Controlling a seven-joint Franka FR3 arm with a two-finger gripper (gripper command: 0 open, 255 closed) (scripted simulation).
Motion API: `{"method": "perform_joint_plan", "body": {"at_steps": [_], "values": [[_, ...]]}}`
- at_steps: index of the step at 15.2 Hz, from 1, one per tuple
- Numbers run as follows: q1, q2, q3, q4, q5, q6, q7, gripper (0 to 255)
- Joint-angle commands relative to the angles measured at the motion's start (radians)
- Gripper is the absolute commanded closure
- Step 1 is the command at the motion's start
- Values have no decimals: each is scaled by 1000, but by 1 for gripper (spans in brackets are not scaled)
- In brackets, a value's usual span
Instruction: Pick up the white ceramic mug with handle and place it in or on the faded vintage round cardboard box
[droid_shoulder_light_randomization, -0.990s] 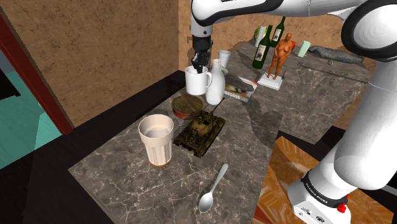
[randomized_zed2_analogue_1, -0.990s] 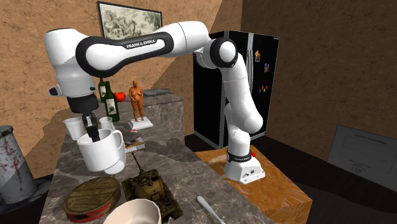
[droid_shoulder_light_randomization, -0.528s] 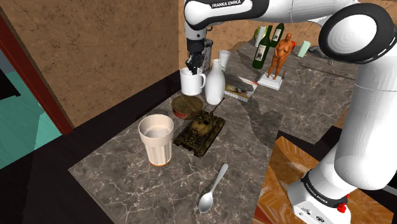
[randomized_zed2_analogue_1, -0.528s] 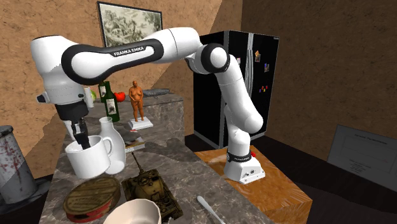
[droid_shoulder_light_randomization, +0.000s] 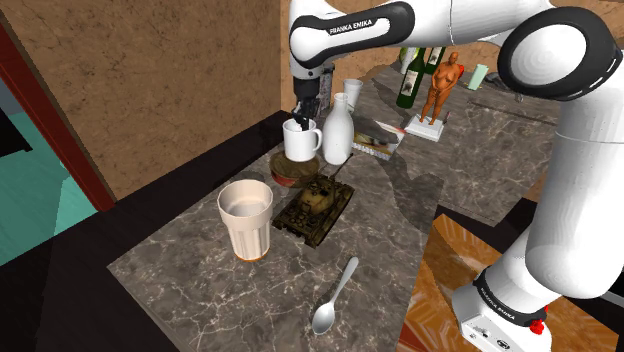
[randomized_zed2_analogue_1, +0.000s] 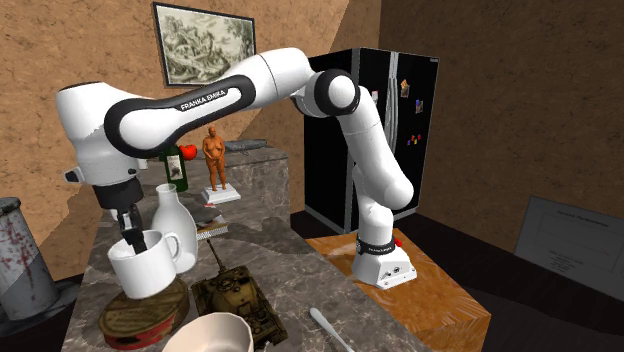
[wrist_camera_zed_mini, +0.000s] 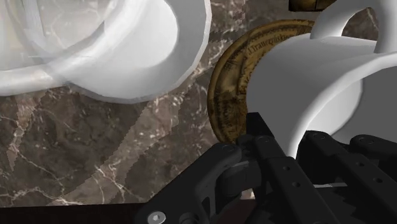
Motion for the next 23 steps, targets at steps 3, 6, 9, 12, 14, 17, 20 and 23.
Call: {"method": "perform_joint_plan", "body": {"at_steps": [3,6,9,12,14,17,20,23], "values": [[0,9,-1,-41,-3,51,4,255],[0,14,-1,-55,-4,70,5,255],[0,14,-1,-55,-4,70,5,255],[0,14,-1,-55,-4,70,5,255],[0,14,-1,-55,-4,70,5,0],[0,14,-1,-55,-4,70,5,0],[2,6,0,1,-1,6,3,0],[4,3,2,57,0,-53,1,0]]}}
